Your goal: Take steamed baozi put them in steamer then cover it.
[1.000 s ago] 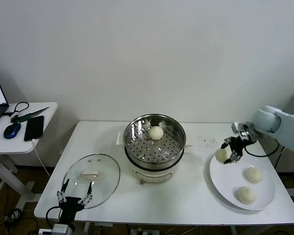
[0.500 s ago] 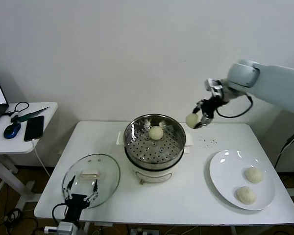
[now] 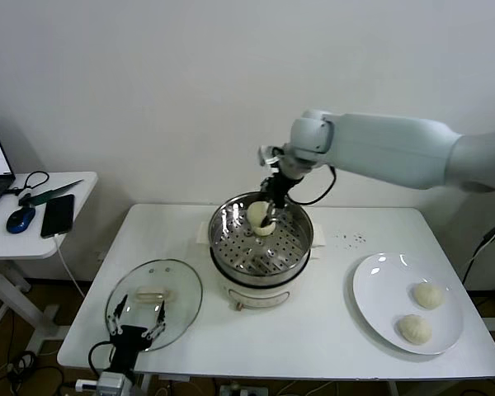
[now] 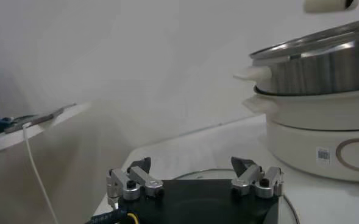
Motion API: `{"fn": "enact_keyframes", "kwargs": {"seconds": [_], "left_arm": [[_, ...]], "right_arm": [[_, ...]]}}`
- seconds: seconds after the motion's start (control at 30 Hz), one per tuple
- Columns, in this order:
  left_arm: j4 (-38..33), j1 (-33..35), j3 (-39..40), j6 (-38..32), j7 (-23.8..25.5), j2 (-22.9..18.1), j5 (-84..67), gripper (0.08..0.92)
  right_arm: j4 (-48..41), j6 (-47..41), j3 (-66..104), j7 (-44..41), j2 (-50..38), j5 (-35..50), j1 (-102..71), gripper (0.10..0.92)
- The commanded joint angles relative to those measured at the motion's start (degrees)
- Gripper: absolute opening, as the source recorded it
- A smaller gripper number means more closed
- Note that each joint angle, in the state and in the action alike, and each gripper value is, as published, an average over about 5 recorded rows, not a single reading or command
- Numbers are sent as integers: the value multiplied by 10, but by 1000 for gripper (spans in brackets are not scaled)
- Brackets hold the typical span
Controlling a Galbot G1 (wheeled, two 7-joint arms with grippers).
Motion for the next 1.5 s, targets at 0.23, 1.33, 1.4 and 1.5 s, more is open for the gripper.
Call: {"fn": "enact_keyframes", "kwargs": {"seconds": [0.23,1.33,1.4,1.5], "left_arm": [[3,8,-6,-3,-1,3,-7,823],[4,18,-6,-7,-3,1,-8,823],[3,18,-6,-7,-3,0,-7,823],[2,18,-6,-5,-5,-1,-7,823]], "right_arm": [[-54,-6,13,13,71,-35,-89,682],[40,6,34,-36,-64,-70,3,823],[74,12,31,-44,-110,-73,33,823],[128,22,11,-57,-180,-78,76,823]]}}
